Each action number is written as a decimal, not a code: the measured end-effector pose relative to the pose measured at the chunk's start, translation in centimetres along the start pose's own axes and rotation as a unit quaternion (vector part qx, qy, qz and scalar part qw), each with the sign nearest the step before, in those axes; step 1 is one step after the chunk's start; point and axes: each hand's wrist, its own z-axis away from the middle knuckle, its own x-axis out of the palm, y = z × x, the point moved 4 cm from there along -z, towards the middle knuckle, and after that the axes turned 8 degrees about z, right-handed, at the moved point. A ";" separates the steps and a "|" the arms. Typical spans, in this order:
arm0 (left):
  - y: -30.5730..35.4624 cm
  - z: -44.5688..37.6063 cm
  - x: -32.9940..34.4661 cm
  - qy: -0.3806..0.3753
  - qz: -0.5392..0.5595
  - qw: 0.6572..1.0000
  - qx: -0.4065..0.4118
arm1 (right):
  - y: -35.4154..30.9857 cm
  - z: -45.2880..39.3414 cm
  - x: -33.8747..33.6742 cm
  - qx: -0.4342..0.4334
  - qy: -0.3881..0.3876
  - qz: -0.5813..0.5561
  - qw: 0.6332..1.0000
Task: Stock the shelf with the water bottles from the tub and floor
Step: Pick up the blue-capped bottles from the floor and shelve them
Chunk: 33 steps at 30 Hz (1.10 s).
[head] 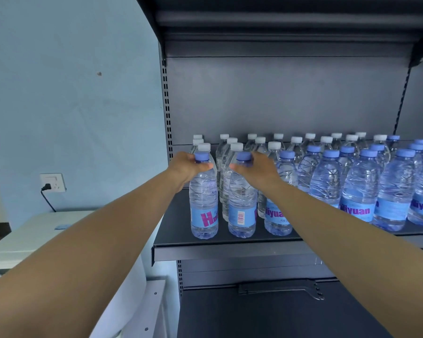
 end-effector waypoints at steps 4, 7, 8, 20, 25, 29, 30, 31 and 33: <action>-0.1 0.3 -0.1 -0.005 -0.013 1.000 -0.005 | 0.6 0.4 0.4 0.002 -0.025 -0.021 0.999; -0.2 0.6 -0.1 0.000 -0.019 1.000 -0.017 | 0.6 0.8 0.2 0.004 -0.036 -0.011 0.999; -0.2 0.7 -0.1 0.000 -0.023 1.000 -0.018 | 0.6 1.0 0.1 0.003 -0.039 -0.002 0.999; -2.2 3.7 -0.9 -0.046 -0.194 0.980 0.023 | 0.5 5.3 -0.3 -0.059 -0.031 0.152 0.986; -3.5 7.4 -2.0 -0.077 -0.329 0.937 0.091 | 0.8 8.8 -0.1 -0.101 -0.019 0.225 0.969; -7.7 10.7 -3.3 -0.098 -0.389 0.911 0.098 | 1.8 13.5 1.7 -0.147 -0.022 0.240 0.959; -9.3 11.7 -3.5 -0.099 -0.391 0.910 0.098 | 2.3 15.0 2.5 -0.156 -0.021 0.239 0.958; -10.9 12.7 -3.7 -0.097 -0.390 0.910 0.102 | 2.9 16.4 3.3 -0.162 -0.023 0.240 0.957; -14.1 14.8 -4.1 -0.089 -0.384 0.912 0.117 | 4.3 19.4 5.3 -0.174 -0.038 0.247 0.952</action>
